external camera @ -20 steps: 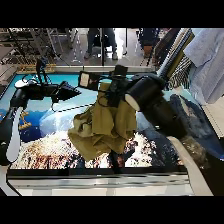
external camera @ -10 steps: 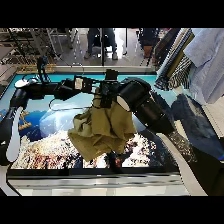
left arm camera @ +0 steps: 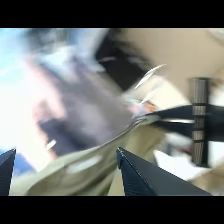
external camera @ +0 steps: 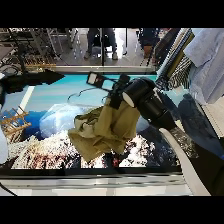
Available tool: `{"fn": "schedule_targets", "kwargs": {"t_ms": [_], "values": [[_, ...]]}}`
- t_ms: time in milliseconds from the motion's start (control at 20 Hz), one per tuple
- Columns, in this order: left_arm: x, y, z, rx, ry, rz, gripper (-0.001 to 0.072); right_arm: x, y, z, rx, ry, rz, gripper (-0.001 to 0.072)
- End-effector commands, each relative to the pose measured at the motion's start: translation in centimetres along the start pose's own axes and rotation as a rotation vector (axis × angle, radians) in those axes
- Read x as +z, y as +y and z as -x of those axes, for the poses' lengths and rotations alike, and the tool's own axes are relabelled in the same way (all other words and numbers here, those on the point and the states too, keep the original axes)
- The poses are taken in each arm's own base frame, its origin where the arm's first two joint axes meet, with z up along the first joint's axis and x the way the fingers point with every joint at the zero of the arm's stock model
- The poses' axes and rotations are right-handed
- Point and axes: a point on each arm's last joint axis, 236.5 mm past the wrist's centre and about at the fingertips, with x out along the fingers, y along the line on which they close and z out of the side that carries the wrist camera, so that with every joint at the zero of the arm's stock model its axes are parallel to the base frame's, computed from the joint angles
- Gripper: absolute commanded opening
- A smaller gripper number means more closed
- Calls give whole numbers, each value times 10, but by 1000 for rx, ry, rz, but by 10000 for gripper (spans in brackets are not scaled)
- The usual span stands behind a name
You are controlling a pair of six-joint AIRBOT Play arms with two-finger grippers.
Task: Fold the clothes and pants, and hang the long-sleeved shirts on hangers.
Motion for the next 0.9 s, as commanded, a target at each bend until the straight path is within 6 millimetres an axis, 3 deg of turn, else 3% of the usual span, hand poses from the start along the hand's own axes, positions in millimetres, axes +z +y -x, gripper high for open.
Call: {"fn": "schedule_targets", "kwargs": {"t_ms": [0,100,300,400,500,550,600,650,700,850], "values": [[-45,61,31,345,166,267,682,-17,-28,8,-71,32,-184,19],[-92,62,8,299,282,346,682,-15,-32,13,-79,22,-201,19],[-190,59,-53,231,489,345,681,-14,-33,15,-83,16,-247,19],[-231,75,-67,336,587,300,681,-13,-34,16,-84,13,-248,20],[-254,92,-71,450,647,246,681,-13,-35,19,-87,8,-250,20],[-260,98,-75,484,669,203,667,-13,-36,21,-88,6,-251,20],[-263,100,-81,494,674,179,487,-12,-36,22,-87,3,-253,20],[-262,103,-89,500,656,160,197,-11,-36,24,-84,-3,-258,20],[-254,108,-96,517,616,132,13,-10,-36,27,-78,-10,-262,20],[-190,116,-101,552,437,74,7,-6,-25,37,-22,-27,-255,19]]}}
